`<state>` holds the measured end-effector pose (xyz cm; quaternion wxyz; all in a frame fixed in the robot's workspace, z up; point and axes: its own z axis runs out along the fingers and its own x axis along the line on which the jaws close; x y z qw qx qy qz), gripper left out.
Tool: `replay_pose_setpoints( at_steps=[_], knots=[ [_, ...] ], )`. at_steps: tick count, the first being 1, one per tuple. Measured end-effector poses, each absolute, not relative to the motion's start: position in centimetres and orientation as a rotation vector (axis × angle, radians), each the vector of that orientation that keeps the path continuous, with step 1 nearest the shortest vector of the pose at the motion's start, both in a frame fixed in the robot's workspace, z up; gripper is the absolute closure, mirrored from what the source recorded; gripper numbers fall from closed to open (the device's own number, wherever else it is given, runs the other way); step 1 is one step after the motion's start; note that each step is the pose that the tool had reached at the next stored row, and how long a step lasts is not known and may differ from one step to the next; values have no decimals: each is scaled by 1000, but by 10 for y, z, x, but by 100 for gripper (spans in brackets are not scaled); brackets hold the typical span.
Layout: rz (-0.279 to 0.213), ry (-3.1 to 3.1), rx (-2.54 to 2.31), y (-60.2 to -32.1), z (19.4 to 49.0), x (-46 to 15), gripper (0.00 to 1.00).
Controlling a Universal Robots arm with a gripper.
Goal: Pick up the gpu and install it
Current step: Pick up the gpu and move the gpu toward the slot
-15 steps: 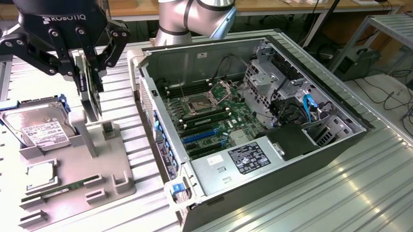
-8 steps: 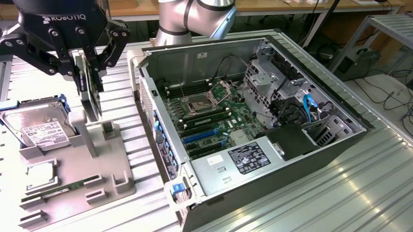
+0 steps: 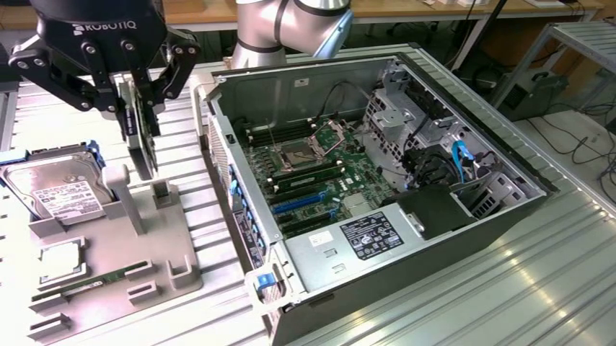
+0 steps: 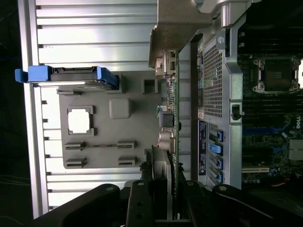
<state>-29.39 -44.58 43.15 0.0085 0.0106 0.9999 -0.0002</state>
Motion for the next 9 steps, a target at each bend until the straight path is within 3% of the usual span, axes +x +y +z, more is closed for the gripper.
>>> replay_pose_setpoints(
  at_steps=[9],
  knots=[
    [-1,3124,33,-446,432,-290,72]
  ],
)
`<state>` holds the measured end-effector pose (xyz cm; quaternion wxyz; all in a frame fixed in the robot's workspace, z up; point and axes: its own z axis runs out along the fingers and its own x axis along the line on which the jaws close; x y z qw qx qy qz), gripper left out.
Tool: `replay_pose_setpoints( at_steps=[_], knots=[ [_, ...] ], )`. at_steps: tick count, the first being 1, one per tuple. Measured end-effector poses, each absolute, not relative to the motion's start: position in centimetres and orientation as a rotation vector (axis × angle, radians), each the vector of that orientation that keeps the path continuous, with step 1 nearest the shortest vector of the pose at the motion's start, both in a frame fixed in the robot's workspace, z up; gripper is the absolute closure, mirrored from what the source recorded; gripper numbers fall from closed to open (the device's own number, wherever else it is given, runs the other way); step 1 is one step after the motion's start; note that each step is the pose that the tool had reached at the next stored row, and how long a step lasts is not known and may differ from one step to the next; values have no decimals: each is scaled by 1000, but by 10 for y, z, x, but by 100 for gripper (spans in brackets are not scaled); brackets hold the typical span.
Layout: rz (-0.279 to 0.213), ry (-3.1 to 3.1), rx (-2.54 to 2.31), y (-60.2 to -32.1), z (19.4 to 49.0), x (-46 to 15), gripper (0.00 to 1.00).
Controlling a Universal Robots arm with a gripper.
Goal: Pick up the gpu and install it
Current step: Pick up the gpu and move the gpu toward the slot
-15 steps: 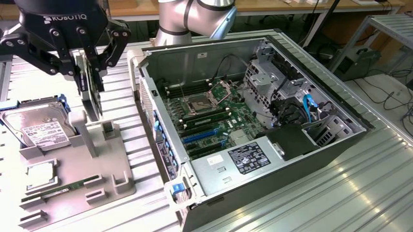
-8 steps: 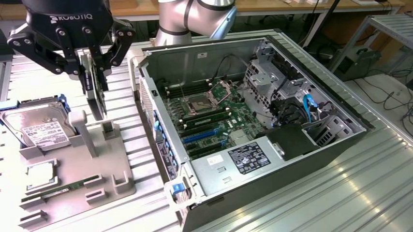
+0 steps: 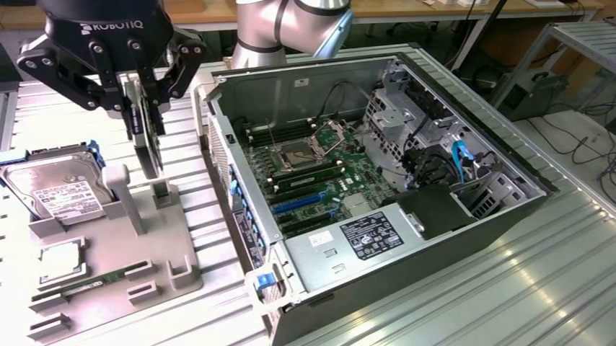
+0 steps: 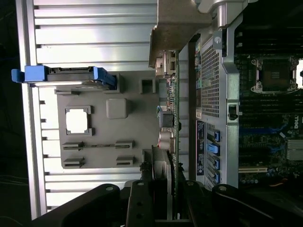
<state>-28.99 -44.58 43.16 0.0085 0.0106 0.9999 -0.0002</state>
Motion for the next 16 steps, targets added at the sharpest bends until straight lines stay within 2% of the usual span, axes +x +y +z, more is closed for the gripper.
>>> replay_pose_setpoints(
  at_steps=[16],
  knots=[
    [-1,3124,33,-446,432,-279,72]
  ],
)
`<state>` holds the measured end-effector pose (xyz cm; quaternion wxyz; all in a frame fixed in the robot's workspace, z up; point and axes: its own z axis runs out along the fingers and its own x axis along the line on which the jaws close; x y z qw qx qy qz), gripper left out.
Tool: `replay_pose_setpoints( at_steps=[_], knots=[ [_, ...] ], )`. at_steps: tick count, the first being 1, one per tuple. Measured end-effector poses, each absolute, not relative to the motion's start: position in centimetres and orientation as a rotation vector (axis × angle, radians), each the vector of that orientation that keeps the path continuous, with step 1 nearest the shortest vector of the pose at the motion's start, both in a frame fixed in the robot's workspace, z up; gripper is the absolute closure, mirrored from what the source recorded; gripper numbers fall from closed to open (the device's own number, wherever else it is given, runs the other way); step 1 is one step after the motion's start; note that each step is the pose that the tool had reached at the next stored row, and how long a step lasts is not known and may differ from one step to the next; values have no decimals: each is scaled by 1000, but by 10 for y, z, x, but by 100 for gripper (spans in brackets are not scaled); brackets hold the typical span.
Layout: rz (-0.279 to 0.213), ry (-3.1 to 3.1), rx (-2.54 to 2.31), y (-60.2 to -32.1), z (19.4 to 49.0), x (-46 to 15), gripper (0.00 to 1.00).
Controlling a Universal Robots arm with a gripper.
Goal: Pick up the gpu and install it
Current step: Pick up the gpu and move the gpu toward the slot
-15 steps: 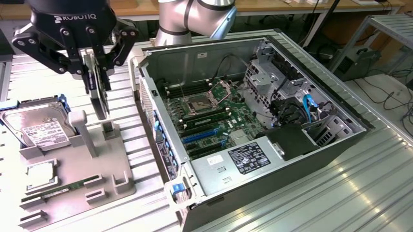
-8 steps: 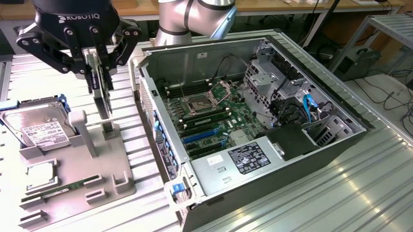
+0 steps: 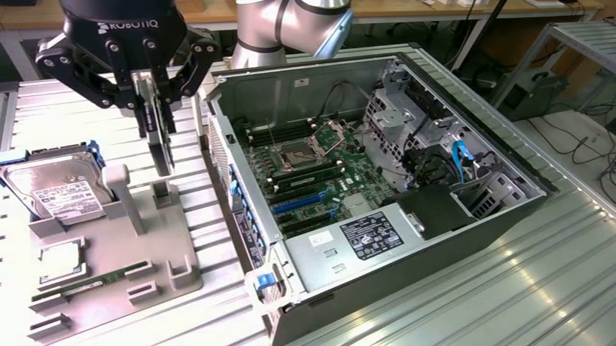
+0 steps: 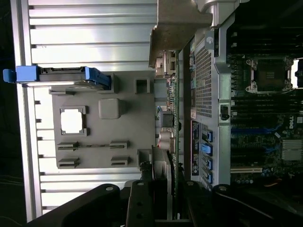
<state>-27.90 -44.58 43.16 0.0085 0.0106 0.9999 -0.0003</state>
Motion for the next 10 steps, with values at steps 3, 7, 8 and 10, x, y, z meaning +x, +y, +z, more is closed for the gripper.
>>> replay_pose_setpoints(
  at_steps=[3,7,8,10],
  knots=[
    [-1,3124,33,-446,432,-276,72],
    [-1,3124,33,-446,432,-271,72],
    [-1,3124,33,-446,432,-270,72],
    [-1,3124,33,-446,432,-268,72]
  ],
)
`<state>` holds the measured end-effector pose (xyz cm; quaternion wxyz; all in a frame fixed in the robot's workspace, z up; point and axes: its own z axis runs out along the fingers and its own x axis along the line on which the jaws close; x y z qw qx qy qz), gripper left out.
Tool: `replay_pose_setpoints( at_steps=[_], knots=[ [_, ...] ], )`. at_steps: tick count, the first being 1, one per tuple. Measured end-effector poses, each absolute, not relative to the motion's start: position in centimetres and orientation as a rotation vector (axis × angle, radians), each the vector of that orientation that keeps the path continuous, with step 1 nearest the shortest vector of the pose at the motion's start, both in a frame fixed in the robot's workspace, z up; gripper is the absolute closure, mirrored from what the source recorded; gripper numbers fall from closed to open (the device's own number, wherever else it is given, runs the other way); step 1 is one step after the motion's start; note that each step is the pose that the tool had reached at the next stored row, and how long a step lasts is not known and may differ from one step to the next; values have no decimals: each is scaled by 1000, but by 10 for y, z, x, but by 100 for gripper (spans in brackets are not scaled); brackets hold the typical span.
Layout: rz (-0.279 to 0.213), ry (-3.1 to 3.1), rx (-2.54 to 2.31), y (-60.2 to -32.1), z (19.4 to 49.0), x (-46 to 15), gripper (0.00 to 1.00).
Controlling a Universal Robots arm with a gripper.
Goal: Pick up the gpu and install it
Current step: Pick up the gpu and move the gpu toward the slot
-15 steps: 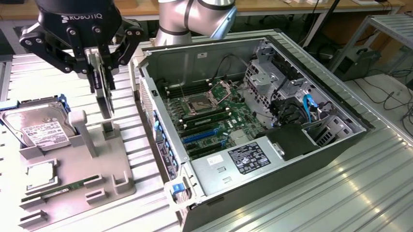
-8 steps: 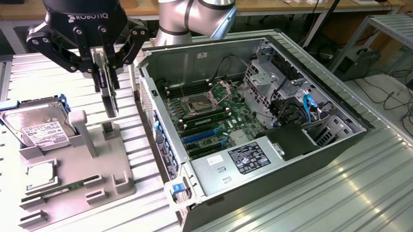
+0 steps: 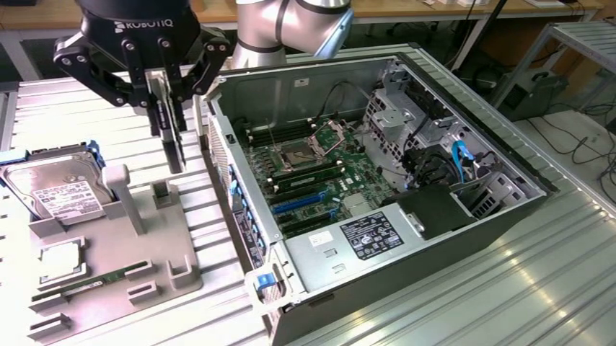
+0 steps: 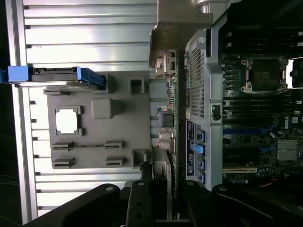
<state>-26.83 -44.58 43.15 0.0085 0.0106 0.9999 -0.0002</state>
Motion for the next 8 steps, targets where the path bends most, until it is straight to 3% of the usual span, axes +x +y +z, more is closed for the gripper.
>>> replay_pose_setpoints(
  at_steps=[8],
  knots=[
    [-1,3125,-3,-446,432,-262,72]
  ],
)
